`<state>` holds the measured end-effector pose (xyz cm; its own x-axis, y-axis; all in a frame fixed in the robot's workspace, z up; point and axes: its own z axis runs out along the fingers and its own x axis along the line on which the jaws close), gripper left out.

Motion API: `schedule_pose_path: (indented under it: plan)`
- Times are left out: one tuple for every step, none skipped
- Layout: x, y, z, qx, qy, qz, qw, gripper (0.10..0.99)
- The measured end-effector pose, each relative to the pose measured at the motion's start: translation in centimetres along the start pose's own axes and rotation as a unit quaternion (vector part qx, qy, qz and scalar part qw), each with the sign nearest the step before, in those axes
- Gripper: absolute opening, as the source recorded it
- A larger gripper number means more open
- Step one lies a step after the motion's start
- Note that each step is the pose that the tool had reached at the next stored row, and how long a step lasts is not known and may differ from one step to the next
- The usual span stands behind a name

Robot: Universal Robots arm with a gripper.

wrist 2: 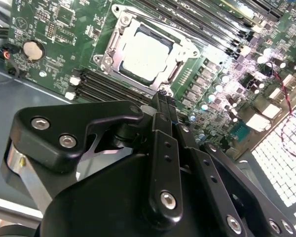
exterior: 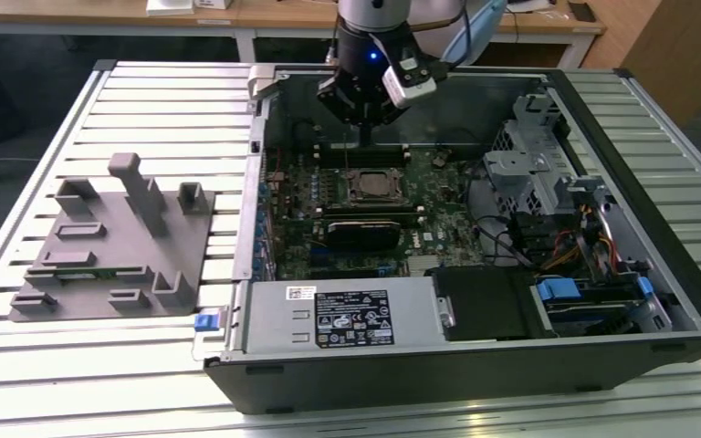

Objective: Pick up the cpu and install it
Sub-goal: 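Install the first cpu locking lever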

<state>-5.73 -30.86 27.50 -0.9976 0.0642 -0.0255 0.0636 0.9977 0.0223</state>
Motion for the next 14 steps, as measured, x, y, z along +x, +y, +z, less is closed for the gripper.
schedule_pose_path:
  plan:
    - [0.14,-0.01,0.00,0.0000,0.0000,-0.001,1.0000,0.122]
    - [0.27,-0.02,0.01,0.0000,0.0000,-0.001,1.0000,0.122]
    - [0.42,-0.03,0.01,0.0000,0.0001,-0.002,1.0000,0.122]
    - [0.59,-0.04,0.01,-0.0001,0.0001,-0.003,1.0000,0.122]
    - [0.81,-0.05,0.02,-0.0001,0.0001,-0.003,1.0000,0.122]
    - [1.04,-0.07,0.02,-0.0001,0.0000,-0.003,1.0000,0.122]
    - [1.14,-0.07,0.03,-0.0002,0.0000,-0.003,1.0000,0.122]
    - [1.18,-0.07,0.03,-0.0002,0.0000,-0.003,1.0000,0.122]
    - [1.22,-0.07,0.04,-0.0001,0.0000,-0.004,1.0000,0.122]
    - [1.29,-0.08,0.05,-0.0002,0.0000,-0.004,1.0000,0.122]
    - [1.33,-0.09,0.06,-0.0001,0.0001,-0.004,1.0000,0.122]
    - [1.37,-0.09,0.07,-0.0001,0.0001,-0.004,1.0000,0.122]
    - [1.41,-0.09,0.08,-0.0001,0.0001,-0.004,1.0000,0.122]
    - [1.45,-0.10,0.09,-0.0001,0.0001,-0.004,1.0000,0.122]
